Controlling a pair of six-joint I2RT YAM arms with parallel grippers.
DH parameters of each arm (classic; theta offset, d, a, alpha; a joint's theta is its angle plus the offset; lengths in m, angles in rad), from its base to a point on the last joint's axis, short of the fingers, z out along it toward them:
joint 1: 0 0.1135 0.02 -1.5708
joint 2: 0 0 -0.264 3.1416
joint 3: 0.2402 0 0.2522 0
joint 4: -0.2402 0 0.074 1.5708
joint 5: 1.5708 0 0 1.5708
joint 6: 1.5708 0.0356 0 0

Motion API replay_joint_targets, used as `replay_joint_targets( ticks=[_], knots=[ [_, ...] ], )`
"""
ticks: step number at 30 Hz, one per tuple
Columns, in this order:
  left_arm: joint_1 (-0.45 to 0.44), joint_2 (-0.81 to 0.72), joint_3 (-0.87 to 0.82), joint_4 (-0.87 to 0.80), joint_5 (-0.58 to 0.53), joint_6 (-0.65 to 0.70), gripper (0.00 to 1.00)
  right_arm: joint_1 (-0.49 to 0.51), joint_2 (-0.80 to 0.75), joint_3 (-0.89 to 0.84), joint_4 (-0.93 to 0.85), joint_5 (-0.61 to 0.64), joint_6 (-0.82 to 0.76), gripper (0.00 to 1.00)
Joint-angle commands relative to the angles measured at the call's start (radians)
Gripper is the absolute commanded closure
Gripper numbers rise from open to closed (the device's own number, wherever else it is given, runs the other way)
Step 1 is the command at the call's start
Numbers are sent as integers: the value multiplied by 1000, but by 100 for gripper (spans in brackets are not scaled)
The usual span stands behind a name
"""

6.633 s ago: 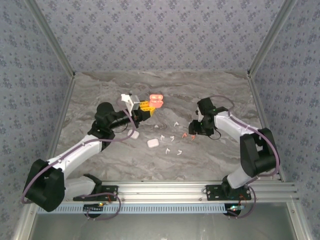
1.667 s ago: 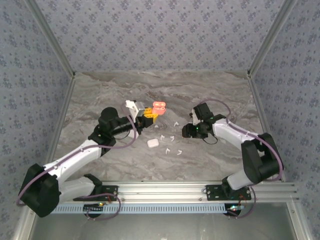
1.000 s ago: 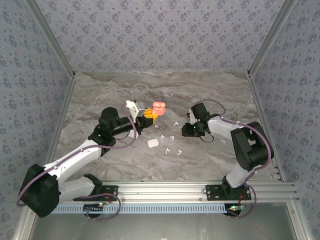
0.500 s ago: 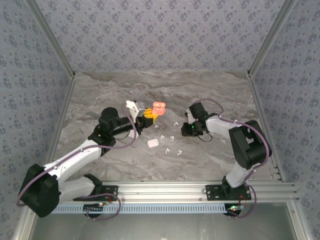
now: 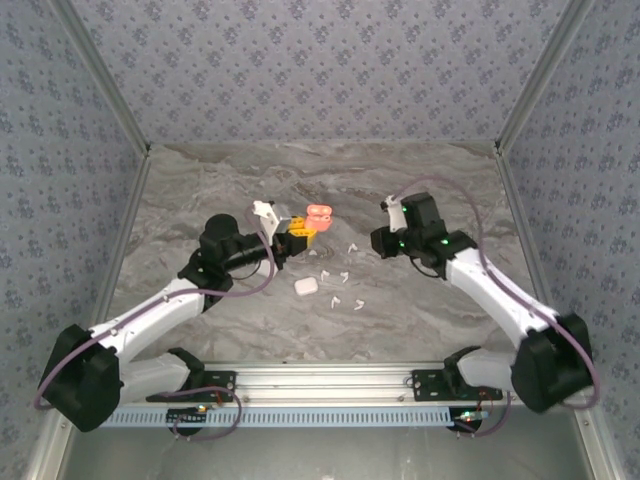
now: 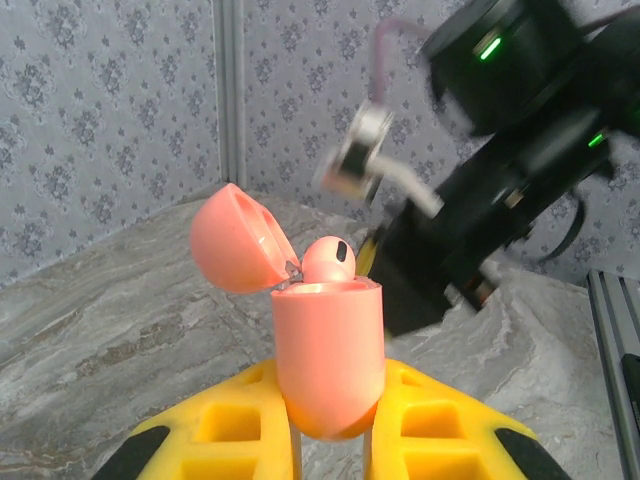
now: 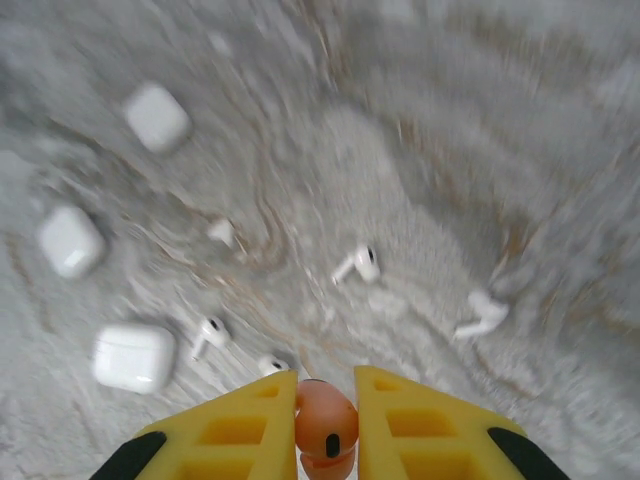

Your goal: Insert the wireless bluetooth earbuds into the charging case

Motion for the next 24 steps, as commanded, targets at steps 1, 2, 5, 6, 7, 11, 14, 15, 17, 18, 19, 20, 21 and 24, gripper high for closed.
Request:
replay_joint_targets(
  ticks=[1,2,5,6,7,11,14,15,17,18,19,20,21,24],
  knots=[
    [-4,16,40,55,26,-15,100,1,-114,45,-14,15,-102,80],
    [-4,21,44,57,30,-16,100,3,-146,57,0,1,-118,80],
    [-4,31,49,61,38,-20,100,14,-190,108,31,-53,-158,80],
    [-4,34,50,62,42,-20,100,20,-191,129,36,-69,-170,81],
    [-4,36,52,65,45,-21,100,32,-189,157,37,-83,-187,81],
    [-4,48,53,79,59,-24,100,98,-143,249,47,-101,-259,80],
    [-5,52,54,84,64,-27,100,143,-85,289,51,-113,-295,81],
    [-5,53,54,84,65,-26,100,157,-66,326,56,-115,-304,81],
    [-5,52,55,84,68,-26,100,173,-34,340,68,-125,-313,80],
    [-5,51,54,83,69,-26,100,180,-17,348,72,-130,-319,81],
    [-5,52,54,82,69,-27,100,187,-3,355,72,-133,-324,80],
    [-6,51,55,82,70,-27,100,192,12,364,70,-138,-330,80],
    [-6,49,54,83,70,-27,100,199,25,371,68,-145,-336,81],
    [-5,48,52,83,73,-27,100,213,52,387,59,-154,-351,80]
  ],
)
